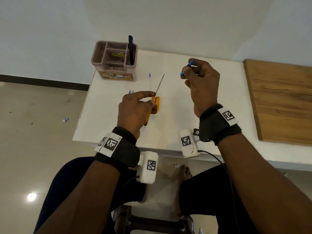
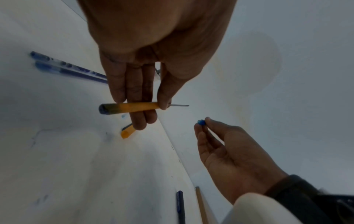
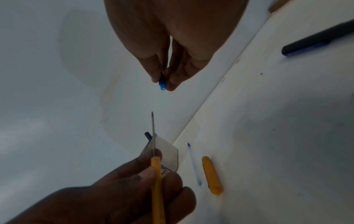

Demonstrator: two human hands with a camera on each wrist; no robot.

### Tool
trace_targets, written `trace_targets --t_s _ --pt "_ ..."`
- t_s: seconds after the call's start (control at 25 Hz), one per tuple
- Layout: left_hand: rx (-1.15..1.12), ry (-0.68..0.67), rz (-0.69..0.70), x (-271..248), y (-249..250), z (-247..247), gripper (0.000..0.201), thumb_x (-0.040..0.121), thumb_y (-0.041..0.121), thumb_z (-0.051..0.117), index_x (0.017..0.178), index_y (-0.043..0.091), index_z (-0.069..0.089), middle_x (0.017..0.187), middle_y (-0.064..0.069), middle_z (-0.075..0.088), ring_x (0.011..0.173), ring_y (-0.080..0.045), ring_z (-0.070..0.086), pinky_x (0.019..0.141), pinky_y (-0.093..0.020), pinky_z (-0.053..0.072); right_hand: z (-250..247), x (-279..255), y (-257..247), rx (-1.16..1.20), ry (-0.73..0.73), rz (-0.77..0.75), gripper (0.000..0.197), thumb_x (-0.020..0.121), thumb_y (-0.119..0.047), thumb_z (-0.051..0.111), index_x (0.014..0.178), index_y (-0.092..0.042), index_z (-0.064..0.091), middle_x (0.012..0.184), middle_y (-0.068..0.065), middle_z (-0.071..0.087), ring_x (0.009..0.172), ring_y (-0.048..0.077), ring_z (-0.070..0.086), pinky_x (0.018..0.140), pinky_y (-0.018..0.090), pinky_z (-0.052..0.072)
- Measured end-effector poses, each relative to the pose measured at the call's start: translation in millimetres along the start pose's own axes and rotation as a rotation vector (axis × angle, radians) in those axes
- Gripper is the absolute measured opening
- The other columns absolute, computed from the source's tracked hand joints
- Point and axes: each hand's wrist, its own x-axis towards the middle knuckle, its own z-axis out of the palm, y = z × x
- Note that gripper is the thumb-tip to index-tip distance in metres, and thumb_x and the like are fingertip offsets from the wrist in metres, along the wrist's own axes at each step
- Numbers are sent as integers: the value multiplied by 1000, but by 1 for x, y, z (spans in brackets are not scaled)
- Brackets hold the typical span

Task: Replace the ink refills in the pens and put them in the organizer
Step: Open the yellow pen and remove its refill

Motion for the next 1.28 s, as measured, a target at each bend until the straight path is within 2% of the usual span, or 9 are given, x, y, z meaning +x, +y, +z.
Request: trace_targets --t_s 0.12,0.24,0.4,0.6,0.72,0.84,0.92,1.04,1.28 --pt "-22 58 -11 2 -1 -4 24 97 14 69 115 29 76 88 -4 82 85 -18 81 98 -46 60 1 1 12 -177 -54 130 29 86 -18 80 113 -14 70 87 5 81 81 16 79 87 38 63" --pt "-29 67 -13 2 -2 -5 26 98 14 69 119 28 75 90 -3 81 86 -17 81 99 -45 59 9 -7 30 -529 -219 176 24 81 -18 85 99 -8 74 89 9 79 81 23 79 86 43 64" --pt "-29 55 1 2 -3 -4 26 98 14 68 120 27 74 92 -4 81 86 -16 81 100 -45 59 21 -15 49 -903 -326 119 20 83 -19 77 100 -9 73 104 12 73 94 29 70 85 38 60" --pt "-32 39 5 4 -2 -3 24 98 15 69 115 31 75 92 -3 81 85 -16 81 101 -46 58 25 -18 50 -994 -331 102 25 88 -26 72 104 -7 70 107 13 70 97 30 67 82 37 56" --pt "-37 39 4 3 -2 -3 26 98 15 69 120 27 75 96 -6 81 86 -18 81 102 -46 58 24 -19 30 -798 -264 -22 24 97 -29 64 108 -10 74 105 5 74 96 21 69 90 36 58" --pt "-16 26 -12 4 1 2 28 99 15 68 125 25 73 100 -8 80 87 -18 80 103 -45 58 29 -26 9 -416 -295 42 26 103 -34 62 114 -15 75 93 -9 72 87 13 70 88 33 59" --pt "-12 26 -16 3 1 2 29 99 16 69 125 26 73 99 -6 80 87 -17 80 102 -45 58 34 -30 6 -316 -327 63 24 101 -34 66 114 -16 76 91 -12 72 86 12 70 82 28 59" --pt "-37 46 -10 6 1 -6 30 99 16 68 128 24 72 98 -7 81 88 -19 80 102 -46 58 47 -29 4 -279 -347 42 13 98 -30 70 105 -21 77 88 -13 74 81 9 71 73 22 55" --pt "-7 82 8 8 1 -16 32 97 17 71 128 23 72 99 -5 80 87 -17 80 95 -43 61 63 -16 -3 -61 -237 76 11 98 -20 66 99 -15 76 91 0 75 82 14 70 76 29 56"
